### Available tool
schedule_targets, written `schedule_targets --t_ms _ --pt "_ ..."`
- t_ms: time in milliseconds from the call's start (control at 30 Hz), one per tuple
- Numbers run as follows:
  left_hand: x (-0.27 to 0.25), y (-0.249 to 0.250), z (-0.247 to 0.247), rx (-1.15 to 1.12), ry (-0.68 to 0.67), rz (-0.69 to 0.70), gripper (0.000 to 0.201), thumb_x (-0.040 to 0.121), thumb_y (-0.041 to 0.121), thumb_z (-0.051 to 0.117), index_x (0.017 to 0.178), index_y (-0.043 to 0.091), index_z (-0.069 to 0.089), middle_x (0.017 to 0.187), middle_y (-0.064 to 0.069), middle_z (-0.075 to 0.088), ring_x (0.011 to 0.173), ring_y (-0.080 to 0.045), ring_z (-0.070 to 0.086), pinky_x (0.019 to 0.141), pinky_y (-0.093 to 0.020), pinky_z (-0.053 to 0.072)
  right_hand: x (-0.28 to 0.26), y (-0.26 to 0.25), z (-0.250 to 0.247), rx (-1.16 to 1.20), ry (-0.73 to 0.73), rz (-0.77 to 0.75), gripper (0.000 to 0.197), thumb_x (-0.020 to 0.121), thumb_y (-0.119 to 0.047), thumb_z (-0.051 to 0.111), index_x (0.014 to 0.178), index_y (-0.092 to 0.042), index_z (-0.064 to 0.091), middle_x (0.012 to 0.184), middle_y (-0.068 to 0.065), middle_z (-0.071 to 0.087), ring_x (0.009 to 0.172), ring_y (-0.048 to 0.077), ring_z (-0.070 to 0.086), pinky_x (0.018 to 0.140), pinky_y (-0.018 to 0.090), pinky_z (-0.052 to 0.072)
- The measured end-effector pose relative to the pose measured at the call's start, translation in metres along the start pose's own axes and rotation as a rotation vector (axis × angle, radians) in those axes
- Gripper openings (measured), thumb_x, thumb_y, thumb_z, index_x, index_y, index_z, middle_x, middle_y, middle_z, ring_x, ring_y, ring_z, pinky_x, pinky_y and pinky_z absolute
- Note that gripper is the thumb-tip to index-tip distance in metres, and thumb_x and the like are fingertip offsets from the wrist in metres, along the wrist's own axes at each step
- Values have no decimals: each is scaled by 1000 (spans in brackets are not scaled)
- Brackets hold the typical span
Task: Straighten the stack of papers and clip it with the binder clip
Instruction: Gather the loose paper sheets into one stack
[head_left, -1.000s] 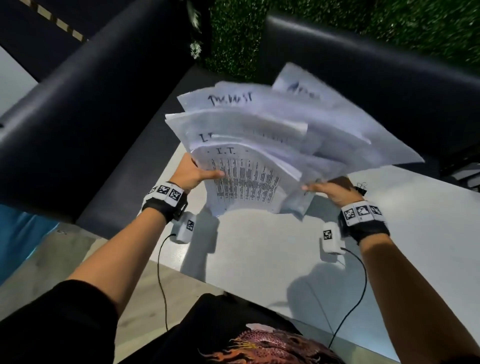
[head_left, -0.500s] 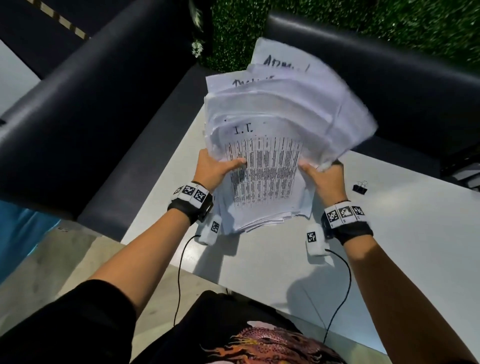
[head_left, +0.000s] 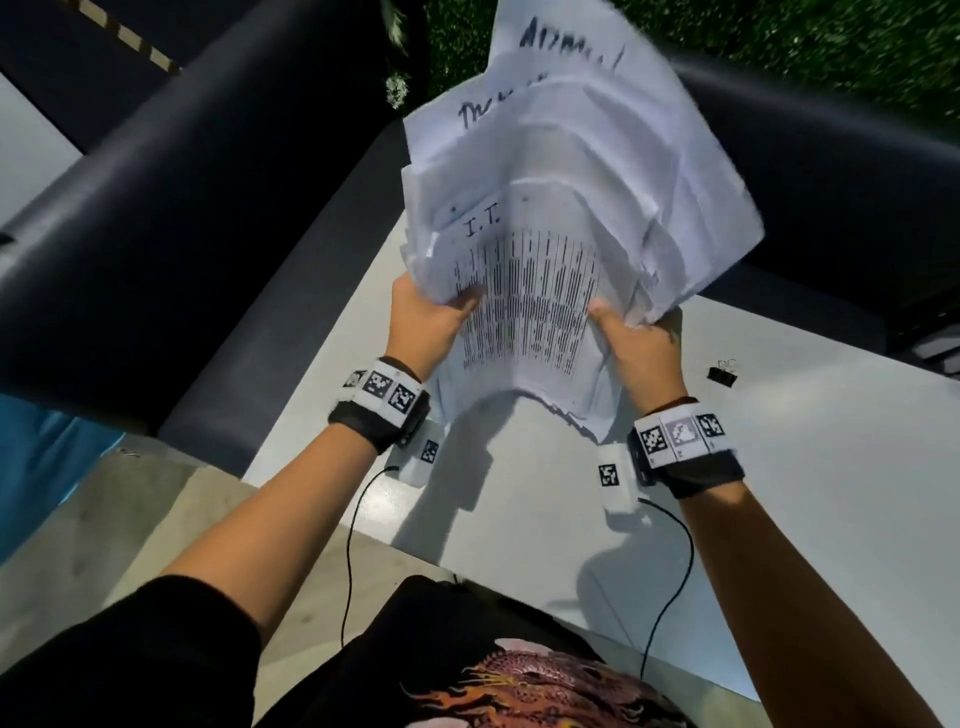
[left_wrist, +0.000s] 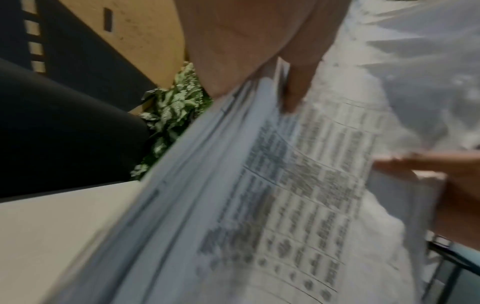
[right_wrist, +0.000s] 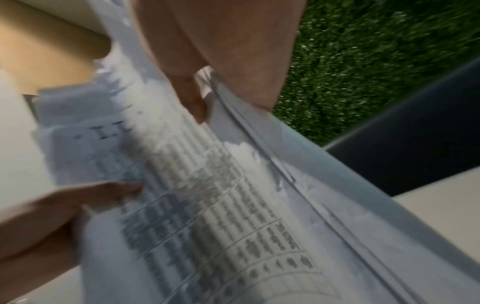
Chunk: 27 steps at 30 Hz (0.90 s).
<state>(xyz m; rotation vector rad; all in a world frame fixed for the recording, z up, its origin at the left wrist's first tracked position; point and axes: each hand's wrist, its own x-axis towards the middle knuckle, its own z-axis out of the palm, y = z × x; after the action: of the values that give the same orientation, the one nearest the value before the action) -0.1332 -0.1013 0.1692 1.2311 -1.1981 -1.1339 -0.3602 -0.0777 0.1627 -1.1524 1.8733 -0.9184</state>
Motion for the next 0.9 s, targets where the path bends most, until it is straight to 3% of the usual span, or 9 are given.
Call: schedule_targets --t_ms 200,300,433,567,733,767,800,833,900 --pt "-9 -16 -7 -41 3 -65 60 65 4 85 118 2 56 111 -11 68 104 -15 68 87 -38 58 -12 14 1 50 -61 42 27 75 -43 74 86 -21 65 97 0 67 105 23 62 98 34 47" --pt "-10 -28 -11 52 -84 -141 66 62 11 87 119 1 55 112 -11 68 107 -19 67 92 -50 54 -17 13 6 155 -102 31 46 79 -30 75 120 -16 59 111 -5 62 106 6 61 99 25 47" --pt "-5 -28 -27 56 -152 -110 66 59 8 84 118 -2 56 107 -4 69 102 -13 68 87 -33 58 -17 14 -8 187 -105 21 40 78 -10 74 115 -2 60 93 -5 66 97 1 67 64 4 49" --pt "-2 -22 -26 31 -256 -131 66 59 5 86 119 9 58 114 -3 68 109 -14 65 92 -29 54 -15 5 -8 89 -239 -83 69 69 -15 80 130 -2 50 131 3 53 124 1 52 90 4 42" --pt "10 -20 -31 1 -274 -90 60 63 -6 82 111 24 62 106 6 73 105 -9 66 92 -33 55 -3 12 -18 -84 -201 -111 44 68 -19 82 106 -6 64 98 -12 69 93 1 60 98 30 45" --pt "11 -21 -27 28 -259 -72 60 63 -4 82 114 18 60 107 5 71 105 -6 66 95 -35 54 -11 1 -15 -117 -218 -122 44 68 -12 82 60 -21 40 89 -19 71 89 0 61 90 29 50" --pt "11 -22 -20 48 -229 -40 55 65 -5 81 112 16 61 106 3 69 102 -5 66 96 -37 53 -6 -1 -9 -122 -150 -179 99 68 -7 82 143 -17 18 90 -24 71 92 2 61 86 23 52" --pt "10 -22 -12 46 -167 -9 48 67 -7 79 104 17 64 101 3 69 96 -5 67 94 -38 54 -4 1 -2 -29 -109 -191 52 71 -6 80 116 -23 60 97 -25 69 98 4 61 87 17 50" --pt "11 -18 0 13 1 16 36 69 -9 75 84 22 66 83 7 69 77 -6 67 78 -35 59 -1 -10 13 48 1 -167 38 78 -15 74 111 -20 56 109 -7 61 108 16 57 101 22 44"
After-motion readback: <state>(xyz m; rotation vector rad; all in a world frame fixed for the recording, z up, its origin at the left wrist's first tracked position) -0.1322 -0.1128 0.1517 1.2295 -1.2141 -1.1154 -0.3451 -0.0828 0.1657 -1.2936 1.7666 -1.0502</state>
